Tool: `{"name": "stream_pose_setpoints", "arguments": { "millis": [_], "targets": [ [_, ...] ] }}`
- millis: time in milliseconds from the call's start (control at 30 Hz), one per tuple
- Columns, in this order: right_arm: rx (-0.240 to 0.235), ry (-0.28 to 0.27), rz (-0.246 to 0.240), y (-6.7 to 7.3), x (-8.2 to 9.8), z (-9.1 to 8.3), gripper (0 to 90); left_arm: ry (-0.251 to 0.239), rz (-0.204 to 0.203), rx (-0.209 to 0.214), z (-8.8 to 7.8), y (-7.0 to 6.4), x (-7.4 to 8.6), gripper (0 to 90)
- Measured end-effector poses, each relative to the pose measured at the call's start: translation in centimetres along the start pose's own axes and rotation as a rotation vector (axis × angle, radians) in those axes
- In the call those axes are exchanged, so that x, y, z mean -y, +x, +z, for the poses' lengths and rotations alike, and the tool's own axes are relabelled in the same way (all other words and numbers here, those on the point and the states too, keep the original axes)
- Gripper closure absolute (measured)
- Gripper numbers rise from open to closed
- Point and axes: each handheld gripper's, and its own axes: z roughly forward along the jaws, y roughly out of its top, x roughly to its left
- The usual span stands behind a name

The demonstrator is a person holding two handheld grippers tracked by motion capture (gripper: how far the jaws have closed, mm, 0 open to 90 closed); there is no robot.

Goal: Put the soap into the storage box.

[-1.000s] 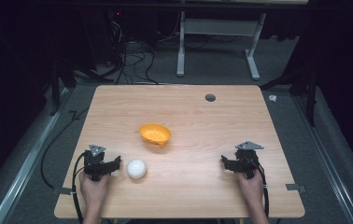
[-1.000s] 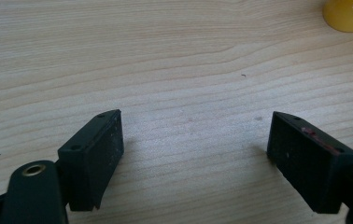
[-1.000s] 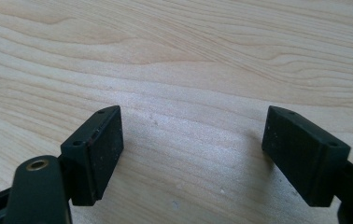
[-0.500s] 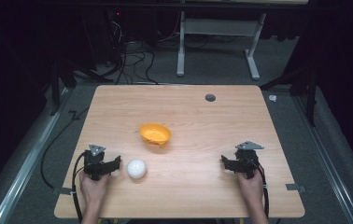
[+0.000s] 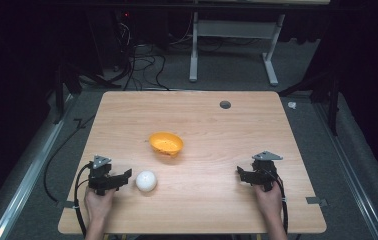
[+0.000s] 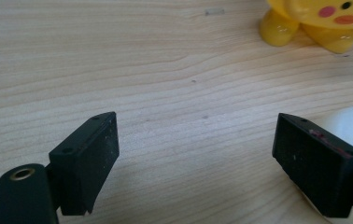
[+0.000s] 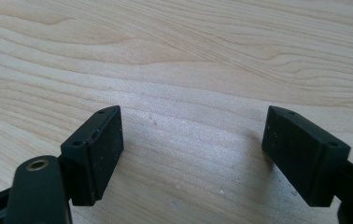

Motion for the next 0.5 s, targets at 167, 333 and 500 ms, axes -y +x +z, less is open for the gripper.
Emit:
{"name": "stream_pose_setpoints", "arguments": {
  "millis": [167,333,500],
  "targets": [
    [0.0,0.0,0.0,0.0,0.0,0.0,21.4,-0.026,0.018,0.031,-0.9,-0.6,-0.3,14.9],
    [0.0,0.0,0.0,0.0,0.0,0.0,21.4,-0.045,0.047,0.069,-1.6,-1.9,-0.6,14.7],
    [0.0,0.0,0.0,0.0,0.0,0.0,21.4,-0.041,0.056,0.097,-1.5,-2.6,-0.8,13.5]
  ]
}}
